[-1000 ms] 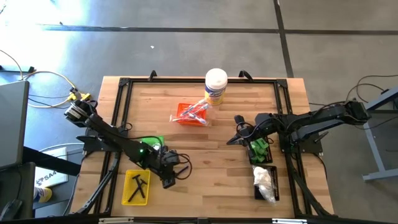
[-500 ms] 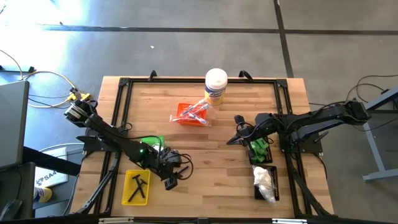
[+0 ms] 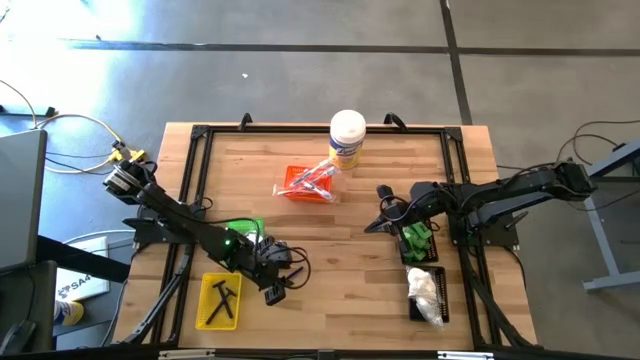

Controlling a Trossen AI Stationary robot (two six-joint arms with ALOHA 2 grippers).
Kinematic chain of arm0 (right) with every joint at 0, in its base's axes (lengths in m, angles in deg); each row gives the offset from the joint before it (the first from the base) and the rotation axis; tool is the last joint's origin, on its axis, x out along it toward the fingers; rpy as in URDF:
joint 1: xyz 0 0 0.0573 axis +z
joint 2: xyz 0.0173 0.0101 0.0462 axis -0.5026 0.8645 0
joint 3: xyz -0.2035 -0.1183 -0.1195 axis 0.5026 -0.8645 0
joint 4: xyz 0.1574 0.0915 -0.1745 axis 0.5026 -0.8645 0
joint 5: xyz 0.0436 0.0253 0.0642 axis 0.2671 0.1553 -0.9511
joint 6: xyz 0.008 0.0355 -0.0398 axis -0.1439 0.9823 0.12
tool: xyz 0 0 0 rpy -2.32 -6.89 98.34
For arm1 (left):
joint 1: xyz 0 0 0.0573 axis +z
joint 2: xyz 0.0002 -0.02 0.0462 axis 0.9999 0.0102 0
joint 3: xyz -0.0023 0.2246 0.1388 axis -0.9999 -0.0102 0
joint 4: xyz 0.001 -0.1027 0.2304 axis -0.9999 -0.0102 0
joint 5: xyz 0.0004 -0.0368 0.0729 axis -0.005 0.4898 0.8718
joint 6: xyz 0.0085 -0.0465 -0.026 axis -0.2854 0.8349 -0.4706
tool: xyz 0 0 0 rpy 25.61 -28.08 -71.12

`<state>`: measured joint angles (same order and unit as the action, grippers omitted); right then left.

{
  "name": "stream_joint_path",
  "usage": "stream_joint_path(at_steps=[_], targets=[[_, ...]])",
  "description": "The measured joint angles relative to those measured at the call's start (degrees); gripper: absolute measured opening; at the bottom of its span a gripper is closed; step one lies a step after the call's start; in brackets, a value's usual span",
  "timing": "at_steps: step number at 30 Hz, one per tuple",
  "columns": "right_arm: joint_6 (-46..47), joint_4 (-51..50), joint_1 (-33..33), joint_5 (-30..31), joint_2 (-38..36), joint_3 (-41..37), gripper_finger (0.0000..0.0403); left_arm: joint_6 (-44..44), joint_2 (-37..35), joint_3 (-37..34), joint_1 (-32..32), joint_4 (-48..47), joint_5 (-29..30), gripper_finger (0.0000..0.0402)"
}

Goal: Pick & Place Travel size toiletries
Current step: Put the blue razor into the yellow bin

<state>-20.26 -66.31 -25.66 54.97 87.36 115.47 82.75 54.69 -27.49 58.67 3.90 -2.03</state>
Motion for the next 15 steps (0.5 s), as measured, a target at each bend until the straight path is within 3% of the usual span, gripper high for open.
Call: stream_joint_path(at_steps=[15], targets=[[0.09,0.02,0.0,0.0,0.0,0.0,0.0003,0.0,0.02,0.02,0.0,7.24,1.84,0.0234]])
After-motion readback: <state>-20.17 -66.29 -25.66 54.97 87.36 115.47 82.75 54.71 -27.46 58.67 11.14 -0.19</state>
